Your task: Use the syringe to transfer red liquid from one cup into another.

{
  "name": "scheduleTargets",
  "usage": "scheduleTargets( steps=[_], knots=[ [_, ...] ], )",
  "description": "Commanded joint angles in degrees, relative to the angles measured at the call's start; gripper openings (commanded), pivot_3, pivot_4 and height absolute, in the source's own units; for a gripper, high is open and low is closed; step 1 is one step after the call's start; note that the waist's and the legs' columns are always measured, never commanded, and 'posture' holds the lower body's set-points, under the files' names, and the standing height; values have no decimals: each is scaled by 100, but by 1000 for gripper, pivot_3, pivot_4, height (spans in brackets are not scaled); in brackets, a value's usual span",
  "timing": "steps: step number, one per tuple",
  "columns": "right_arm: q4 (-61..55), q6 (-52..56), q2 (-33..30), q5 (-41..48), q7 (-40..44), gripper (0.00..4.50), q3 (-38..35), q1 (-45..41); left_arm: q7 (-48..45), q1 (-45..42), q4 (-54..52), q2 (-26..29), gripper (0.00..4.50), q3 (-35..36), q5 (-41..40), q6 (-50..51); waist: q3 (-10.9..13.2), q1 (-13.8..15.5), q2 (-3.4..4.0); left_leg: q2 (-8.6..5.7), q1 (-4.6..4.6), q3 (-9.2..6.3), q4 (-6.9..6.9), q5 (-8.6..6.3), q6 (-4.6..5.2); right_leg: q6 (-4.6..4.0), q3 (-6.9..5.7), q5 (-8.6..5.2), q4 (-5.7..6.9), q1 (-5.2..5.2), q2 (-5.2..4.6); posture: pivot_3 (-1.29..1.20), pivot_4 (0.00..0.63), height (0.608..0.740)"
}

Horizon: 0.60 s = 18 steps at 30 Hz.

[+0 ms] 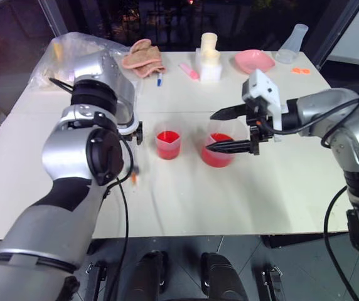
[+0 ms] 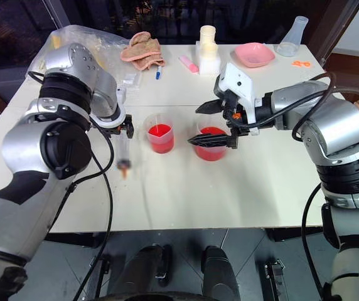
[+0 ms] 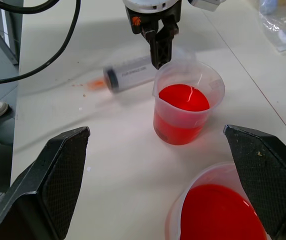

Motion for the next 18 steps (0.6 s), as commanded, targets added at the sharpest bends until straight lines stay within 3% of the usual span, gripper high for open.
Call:
scheduleTargets(
  steps=[1, 5, 10, 13, 18],
  knots=[
    [-167, 1, -88, 34, -18, 4500, -277, -25, -40, -166, -194, 81, 4478, -52, 27, 43, 0, 0, 0, 0, 0, 0, 0, 0, 0, 0, 0, 0, 1, 0, 0, 0, 150, 740],
    [-187, -7, -94, 29, -1, 4500, -309, 22, -154, -15, -890, 91, 4478, -172, -23, 43, 0, -4, 0, 0, 0, 0, 1, 0, 0, 0, 0, 0, 6, -1, -1, 0, 150, 740],
    [-151, -45, -57, 19, 23, 4500, -303, 25, -415, 724, -2971, 46, 4478, -267, -337, 43, 0, -18, 1, 0, 2, 2, 3, 0, -1, 0, 8, 0, 27, -9, -4, 0, 150, 740],
    [-148, -63, -73, 17, 56, 4500, -308, 45, -555, 1433, -4296, -14, 4478, -117, -876, 43, -1, -13, 1, 1, 3, 2, 6, 1, -4, -1, 11, 0, 52, -17, -6, 0, 150, 740],
    [-241, -46, -265, 147, 279, 4500, -448, 243, -614, 3156, -6562, 551, 4478, -637, -2600, 43, -1, -30, 2, 1, 5, 2, 10, 3, -7, -2, 17, 0, 59, -23, -6, 0, 150, 740]
  ],
)
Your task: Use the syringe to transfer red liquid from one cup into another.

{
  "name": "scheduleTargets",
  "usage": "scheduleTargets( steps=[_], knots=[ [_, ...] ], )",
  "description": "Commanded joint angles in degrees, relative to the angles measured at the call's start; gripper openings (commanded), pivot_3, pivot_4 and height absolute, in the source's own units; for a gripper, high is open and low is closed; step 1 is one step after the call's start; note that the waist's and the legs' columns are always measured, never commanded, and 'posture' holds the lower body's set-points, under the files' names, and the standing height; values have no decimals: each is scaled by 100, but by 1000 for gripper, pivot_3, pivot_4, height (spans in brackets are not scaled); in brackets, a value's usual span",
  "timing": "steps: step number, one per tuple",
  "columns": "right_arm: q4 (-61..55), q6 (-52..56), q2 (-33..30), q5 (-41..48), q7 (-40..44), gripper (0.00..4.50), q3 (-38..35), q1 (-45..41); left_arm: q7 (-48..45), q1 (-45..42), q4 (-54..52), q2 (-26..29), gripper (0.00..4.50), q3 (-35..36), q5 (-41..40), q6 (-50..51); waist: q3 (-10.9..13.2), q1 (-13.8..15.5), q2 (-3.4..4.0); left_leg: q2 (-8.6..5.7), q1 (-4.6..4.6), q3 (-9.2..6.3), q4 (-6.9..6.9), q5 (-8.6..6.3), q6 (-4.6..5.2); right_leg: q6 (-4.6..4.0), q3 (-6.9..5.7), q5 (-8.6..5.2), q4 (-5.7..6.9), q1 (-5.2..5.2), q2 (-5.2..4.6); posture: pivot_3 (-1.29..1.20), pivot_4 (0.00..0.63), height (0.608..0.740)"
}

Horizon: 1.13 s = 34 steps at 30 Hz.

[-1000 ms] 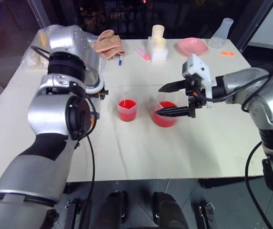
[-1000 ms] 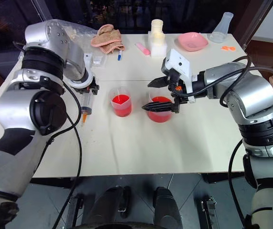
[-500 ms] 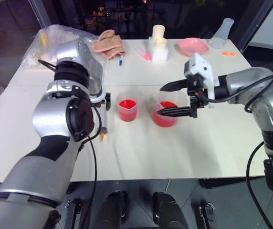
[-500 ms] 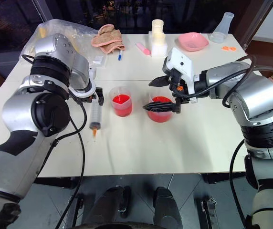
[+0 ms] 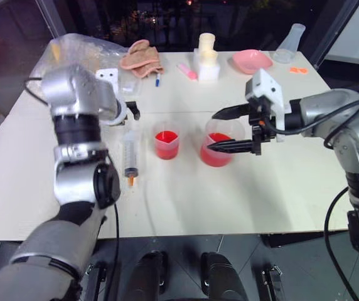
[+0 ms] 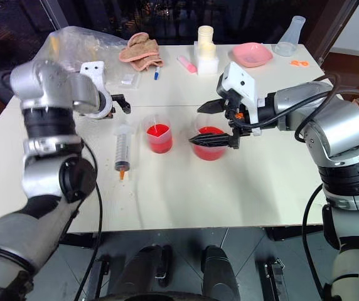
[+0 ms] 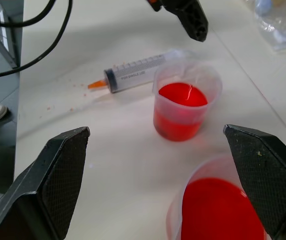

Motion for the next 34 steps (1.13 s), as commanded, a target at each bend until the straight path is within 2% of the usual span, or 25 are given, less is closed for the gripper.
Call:
scheduleTargets(
  steps=[1, 4, 10, 14, 17, 23, 27, 34],
  knots=[
    [-252, -44, -208, 165, 175, 4500, -334, 107, 73, 574, -1382, 490, 4478, -376, -1134, 49, 0, -5, 0, 1, -1, 0, 1, 2, -3, 0, 0, 0, 2, -2, 1, 0, 150, 740],
    [-364, -14, -296, 258, 203, 4500, -447, 277, 336, 1087, -2149, 835, 4478, -588, -1706, 49, 0, 24, 0, 0, -3, -1, 3, 5, -8, -1, 1, 0, 4, -4, 1, 0, 150, 740],
    [-584, 16, -334, 375, 146, 4500, -581, 593, 822, 2123, -3493, 899, 4478, -246, -2626, 49, -2, 23, 1, 0, 14, -2, 7, 5, -7, -3, 1, -1, -2, 20, 3, 0, 150, 740],
    [-598, -8, -324, 388, 124, 4500, -592, 659, 881, 2740, -3838, 1098, 4478, -121, -3213, 49, -3, -2, 1, 2, 18, -2, 8, 7, -8, -5, 1, -2, 4, 19, 5, 0, 150, 740],
    [-652, -20, -296, 399, 92, 4500, -587, 721, 503, 2837, -4243, 1117, 4478, -94, -2988, -14, -3, 22, 1, 2, 20, -2, 9, 9, -8, -8, 1, -1, 3, 24, 7, 0, 150, 740],
    [-769, -5, -318, 432, 54, 4500, -607, 844, -121, 3303, -4929, 1411, 4478, -332, -2352, -926, -3, 23, 1, 1, 22, -1, 12, 10, -8, -10, 0, -1, -4, 31, 6, 0, 150, 740],
    [-830, 84, -415, 510, 85, 4500, -659, 870, -464, 3430, -4971, 1472, 4478, -261, -2228, -939, -3, 26, 1, 4, 25, 0, 11, 9, -6, -17, 0, -5, -2, 32, 7, 0, 150, 740],
    [-867, 197, -556, 619, 80, 4500, -719, 877, -837, 3690, -5327, 1244, 4478, -35, -2259, -710, -3, 28, 1, 4, 25, -1, 11, 0, 12, -18, -1, -5, -4, 33, 6, 0, 150, 740]
  ],
)
